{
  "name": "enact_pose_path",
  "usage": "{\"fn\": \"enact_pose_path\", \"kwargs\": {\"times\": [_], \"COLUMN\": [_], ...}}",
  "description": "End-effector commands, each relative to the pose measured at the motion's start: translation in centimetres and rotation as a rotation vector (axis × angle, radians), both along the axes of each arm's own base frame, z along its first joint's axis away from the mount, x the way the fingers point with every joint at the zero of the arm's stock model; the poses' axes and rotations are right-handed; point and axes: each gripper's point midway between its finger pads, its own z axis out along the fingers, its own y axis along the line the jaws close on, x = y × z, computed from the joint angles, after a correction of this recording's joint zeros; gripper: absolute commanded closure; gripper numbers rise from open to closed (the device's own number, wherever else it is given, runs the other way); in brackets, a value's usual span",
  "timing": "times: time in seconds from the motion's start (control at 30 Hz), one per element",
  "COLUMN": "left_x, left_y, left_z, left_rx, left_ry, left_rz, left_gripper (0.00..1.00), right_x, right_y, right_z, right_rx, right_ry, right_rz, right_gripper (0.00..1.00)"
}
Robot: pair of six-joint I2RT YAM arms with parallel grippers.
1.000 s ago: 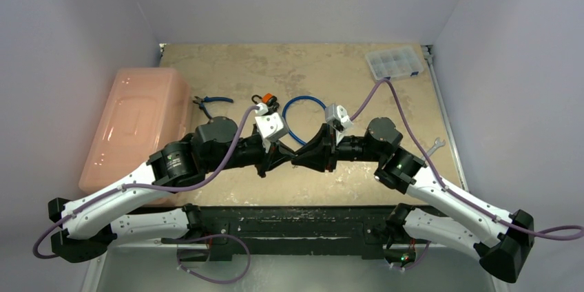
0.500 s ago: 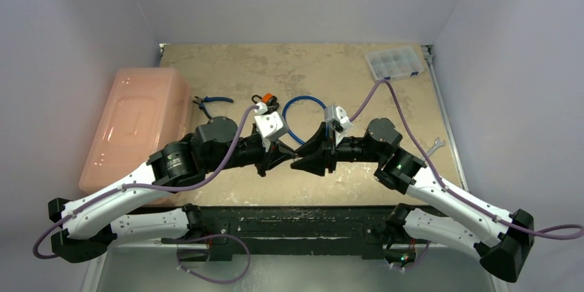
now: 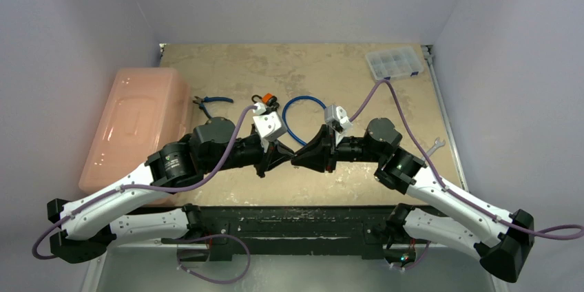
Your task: Unlock with the key
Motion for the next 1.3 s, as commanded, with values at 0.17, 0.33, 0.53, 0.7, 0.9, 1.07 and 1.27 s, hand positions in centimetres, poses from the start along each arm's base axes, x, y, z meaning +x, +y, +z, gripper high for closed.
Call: {"fn": "enact_pose_path", "kwargs": {"times": [0.17,0.33,0.53,0.7,0.9,1.07,1.27], "left_x": [0.4,0.8,1.2,1.6,2.3,3.5,5.0], "left_y": [0.0,0.1,0.3,0.6,1.1,1.4,0.0], "left_z": [1.7,1.4,1.3,1.3,1.3,0.4,-2.0], "left_rx": [-0.064,-0.059,-0.065,-0.062,-0.056,-0.025,0.035], "left_ry": [-0.025,-0.020,-0.001,0.014,0.016,0.015,0.041], "left_rz": [0.028,0.053,0.092,0.131,0.184,0.254,0.302], "left_gripper": [1.00,0.88,0.36,0.04,0.02,0.03,0.06], "right_x": [-0.4,-0.1,1.2,3.4,6.3,9.1,10.9], "right_y": [0.1,0.1,0.0,-0.8,-2.7,-6.2,-10.5], "right_z": [1.9,1.7,0.5,-1.4,-3.2,-4.3,-4.5], "right_rx": [0.034,0.032,0.012,-0.033,-0.069,-0.113,-0.134], "right_ry": [-0.032,-0.015,0.044,0.104,0.203,0.271,0.311], "right_rz": [0.021,0.004,-0.082,-0.240,-0.475,-0.747,-0.997], "right_gripper": [1.00,1.00,1.00,1.00,1.00,1.00,1.00]}}
